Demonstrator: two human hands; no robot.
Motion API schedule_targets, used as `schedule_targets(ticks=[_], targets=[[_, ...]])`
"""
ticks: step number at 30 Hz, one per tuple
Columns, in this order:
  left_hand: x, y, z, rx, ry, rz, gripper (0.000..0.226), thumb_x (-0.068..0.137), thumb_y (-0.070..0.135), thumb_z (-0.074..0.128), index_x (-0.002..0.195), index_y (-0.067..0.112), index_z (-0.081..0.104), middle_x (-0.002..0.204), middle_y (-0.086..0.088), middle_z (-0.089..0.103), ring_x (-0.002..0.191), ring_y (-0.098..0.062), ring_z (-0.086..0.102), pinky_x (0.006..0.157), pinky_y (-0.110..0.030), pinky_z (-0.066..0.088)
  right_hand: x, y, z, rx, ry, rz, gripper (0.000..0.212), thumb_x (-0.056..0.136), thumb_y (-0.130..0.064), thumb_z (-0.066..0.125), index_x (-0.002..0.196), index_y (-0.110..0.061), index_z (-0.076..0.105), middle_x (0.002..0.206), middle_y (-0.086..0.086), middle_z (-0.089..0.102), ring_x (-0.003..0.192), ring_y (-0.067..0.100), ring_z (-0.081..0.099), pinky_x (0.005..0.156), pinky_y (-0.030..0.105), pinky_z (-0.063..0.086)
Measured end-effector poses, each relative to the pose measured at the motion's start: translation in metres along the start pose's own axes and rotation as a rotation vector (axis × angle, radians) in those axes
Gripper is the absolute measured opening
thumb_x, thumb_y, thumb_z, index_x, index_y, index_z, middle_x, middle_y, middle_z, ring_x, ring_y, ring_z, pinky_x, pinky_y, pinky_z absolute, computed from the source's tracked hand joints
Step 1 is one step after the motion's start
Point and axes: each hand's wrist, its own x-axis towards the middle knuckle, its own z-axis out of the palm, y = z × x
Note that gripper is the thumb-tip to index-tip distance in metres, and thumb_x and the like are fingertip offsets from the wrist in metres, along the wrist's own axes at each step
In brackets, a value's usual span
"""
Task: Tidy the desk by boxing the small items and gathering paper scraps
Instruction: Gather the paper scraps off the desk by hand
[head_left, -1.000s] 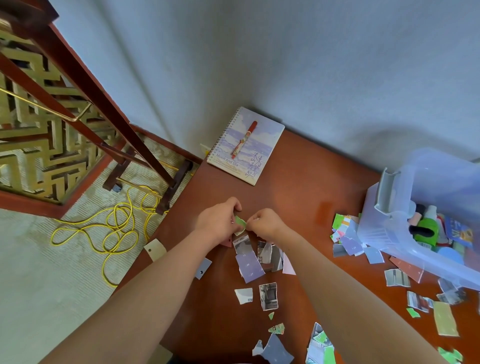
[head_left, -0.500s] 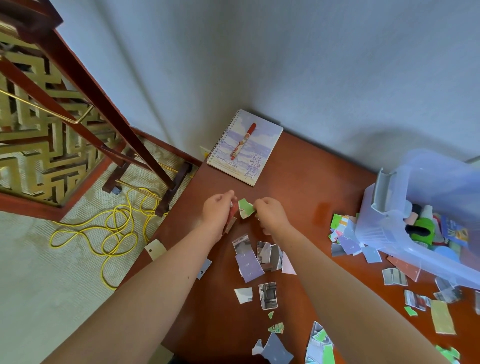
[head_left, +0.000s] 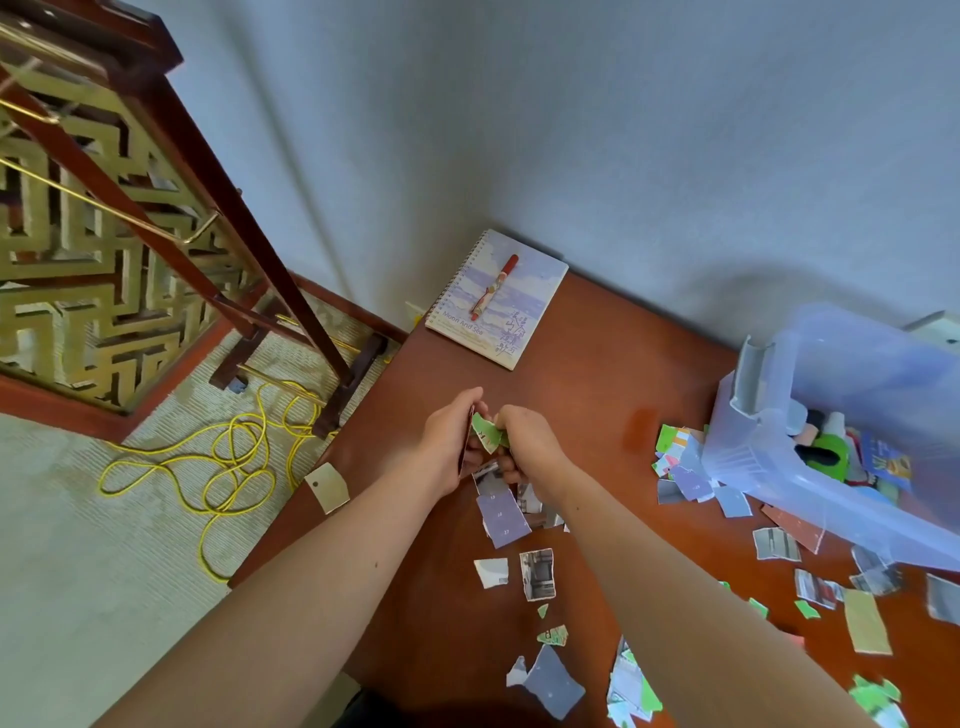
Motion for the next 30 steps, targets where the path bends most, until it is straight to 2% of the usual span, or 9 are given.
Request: schedule_targets(ticks=[5, 8, 11, 14, 17, 20, 24, 26, 30], targets=[[-0.019, -0.006, -0.020, -0.044, 0.077, 0.064, 0.028, 0.091, 0.033, 0.060, 0.068, 0.018, 0.056, 0.063, -0.001, 0.055, 0.041, -0.012, 0.048, 0.033, -0.013, 0.031, -0.018, 0.001, 0.022, -0.039, -0.051, -0.046, 0.016, 0.090, -0.019, 0.036, 0.083, -0.011, 0.048, 0.062, 0.008, 0.052, 0.040, 0.014, 0.038, 0.043, 0.021, 0.027], [-0.026, -0.011, -0.041, -0.090, 0.120, 0.099, 0.029, 0.088, 0.036, 0.063, 0.065, 0.019, 0.059, 0.064, -0.003, 0.057, 0.048, -0.016, 0.051, 0.042, -0.019, 0.037, -0.029, 0.004, 0.043, -0.056, -0.072, -0.062, 0.021, 0.093, -0.027, 0.038, 0.081, -0.014, 0.050, 0.067, 0.007, 0.055, 0.041, 0.014, 0.041, 0.041, 0.020, 0.030], [-0.037, -0.015, -0.067, -0.172, 0.130, 0.133, 0.036, 0.089, 0.034, 0.064, 0.058, 0.018, 0.053, 0.062, -0.005, 0.058, 0.051, -0.019, 0.056, 0.053, -0.026, 0.043, -0.036, 0.011, 0.071, -0.053, -0.092, -0.061, 0.021, 0.090, -0.031, 0.043, 0.079, -0.016, 0.049, 0.064, 0.006, 0.052, 0.041, 0.013, 0.042, 0.039, 0.019, 0.028], [-0.045, -0.020, -0.103, -0.233, 0.164, 0.149, 0.031, 0.088, 0.035, 0.065, 0.067, 0.015, 0.056, 0.069, -0.008, 0.063, 0.062, -0.024, 0.063, 0.061, -0.031, 0.048, -0.044, 0.014, 0.106, -0.098, -0.116, -0.079, 0.023, 0.093, -0.028, 0.042, 0.074, -0.016, 0.046, 0.064, 0.006, 0.046, 0.046, 0.016, 0.041, 0.040, 0.020, 0.027], [-0.053, -0.023, -0.142, -0.279, 0.211, 0.171, 0.026, 0.088, 0.037, 0.066, 0.088, 0.011, 0.064, 0.080, -0.010, 0.068, 0.068, -0.025, 0.067, 0.056, -0.028, 0.050, -0.053, 0.017, 0.143, -0.142, -0.161, -0.078, 0.023, 0.093, -0.027, 0.044, 0.074, -0.014, 0.047, 0.063, 0.008, 0.044, 0.046, 0.018, 0.039, 0.042, 0.023, 0.026], [-0.062, -0.029, -0.181, -0.313, 0.239, 0.170, 0.028, 0.089, 0.036, 0.064, 0.075, 0.012, 0.063, 0.074, -0.008, 0.066, 0.058, -0.020, 0.065, 0.047, -0.024, 0.046, -0.059, 0.025, 0.182, -0.195, -0.193, -0.058, 0.021, 0.092, -0.030, 0.047, 0.081, -0.015, 0.055, 0.064, 0.005, 0.050, 0.043, 0.016, 0.043, 0.040, 0.021, 0.029], [-0.073, -0.038, -0.235, -0.387, 0.281, 0.149, 0.036, 0.092, 0.039, 0.060, 0.082, 0.005, 0.067, 0.074, -0.009, 0.066, 0.057, -0.019, 0.063, 0.048, -0.025, 0.046, -0.062, 0.040, 0.234, -0.266, -0.253, -0.015, 0.020, 0.094, -0.031, 0.046, 0.082, -0.017, 0.055, 0.063, 0.004, 0.055, 0.045, 0.015, 0.048, 0.042, 0.022, 0.035], [-0.077, -0.046, -0.262, -0.420, 0.332, 0.141, 0.035, 0.093, 0.040, 0.059, 0.070, 0.013, 0.061, 0.069, -0.007, 0.063, 0.053, -0.017, 0.060, 0.045, -0.023, 0.044, -0.064, 0.050, 0.259, -0.279, -0.306, 0.007, 0.019, 0.093, -0.031, 0.049, 0.087, -0.014, 0.057, 0.061, 0.004, 0.058, 0.044, 0.015, 0.049, 0.043, 0.021, 0.037], [-0.081, -0.069, -0.316, -0.491, 0.400, 0.083, 0.039, 0.092, 0.043, 0.060, 0.064, 0.017, 0.054, 0.060, -0.004, 0.055, 0.045, -0.016, 0.053, 0.044, -0.026, 0.040, -0.063, 0.072, 0.309, -0.337, -0.377, 0.069, 0.017, 0.090, -0.028, 0.054, 0.084, -0.013, 0.059, 0.063, 0.006, 0.059, 0.045, 0.016, 0.052, 0.043, 0.020, 0.040]])
